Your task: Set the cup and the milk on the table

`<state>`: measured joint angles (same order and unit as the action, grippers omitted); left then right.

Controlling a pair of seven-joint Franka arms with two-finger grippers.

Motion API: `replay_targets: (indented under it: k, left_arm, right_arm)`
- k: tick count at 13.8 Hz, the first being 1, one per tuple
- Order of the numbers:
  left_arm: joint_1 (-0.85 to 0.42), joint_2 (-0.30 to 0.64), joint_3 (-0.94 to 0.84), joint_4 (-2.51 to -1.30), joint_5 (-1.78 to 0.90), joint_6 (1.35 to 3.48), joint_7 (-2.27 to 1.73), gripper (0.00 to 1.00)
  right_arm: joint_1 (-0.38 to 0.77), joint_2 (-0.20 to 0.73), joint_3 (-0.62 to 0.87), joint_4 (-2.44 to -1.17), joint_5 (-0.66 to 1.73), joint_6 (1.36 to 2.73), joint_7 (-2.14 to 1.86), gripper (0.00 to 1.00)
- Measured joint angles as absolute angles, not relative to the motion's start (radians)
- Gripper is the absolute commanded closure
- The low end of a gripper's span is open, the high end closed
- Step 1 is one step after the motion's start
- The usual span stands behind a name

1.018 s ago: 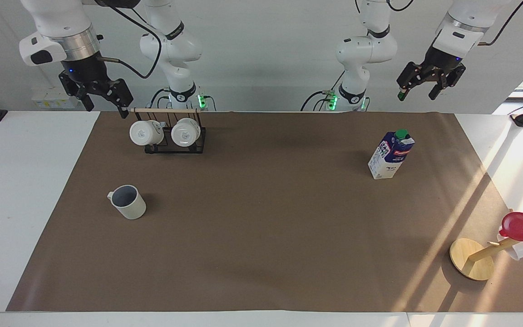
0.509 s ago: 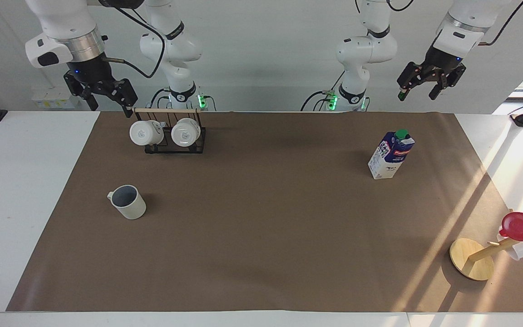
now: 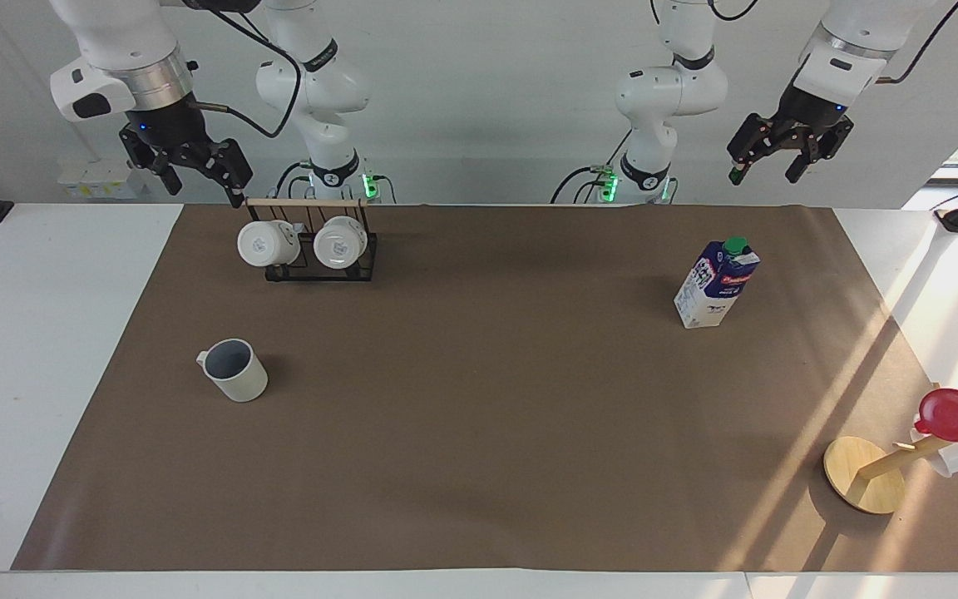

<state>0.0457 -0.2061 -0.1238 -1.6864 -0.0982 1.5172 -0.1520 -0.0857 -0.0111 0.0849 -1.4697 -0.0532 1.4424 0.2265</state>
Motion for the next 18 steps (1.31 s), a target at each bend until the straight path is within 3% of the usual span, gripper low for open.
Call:
replay_targets:
  k: [11, 18]
  left_arm:
    - [0.046, -0.206, -0.125, -1.686, -0.098, 1.517, -0.152, 0.0]
    - [0.046, -0.206, -0.126, -1.689, -0.098, 1.517, -0.152, 0.0]
  right_arm:
    - [-0.086, -0.011, 0.085, -1.471, -0.053, 1.459, 0.227, 0.0]
    - [-0.087, -0.011, 0.081, -1.512, -0.053, 1.542, 0.209, 0.0]
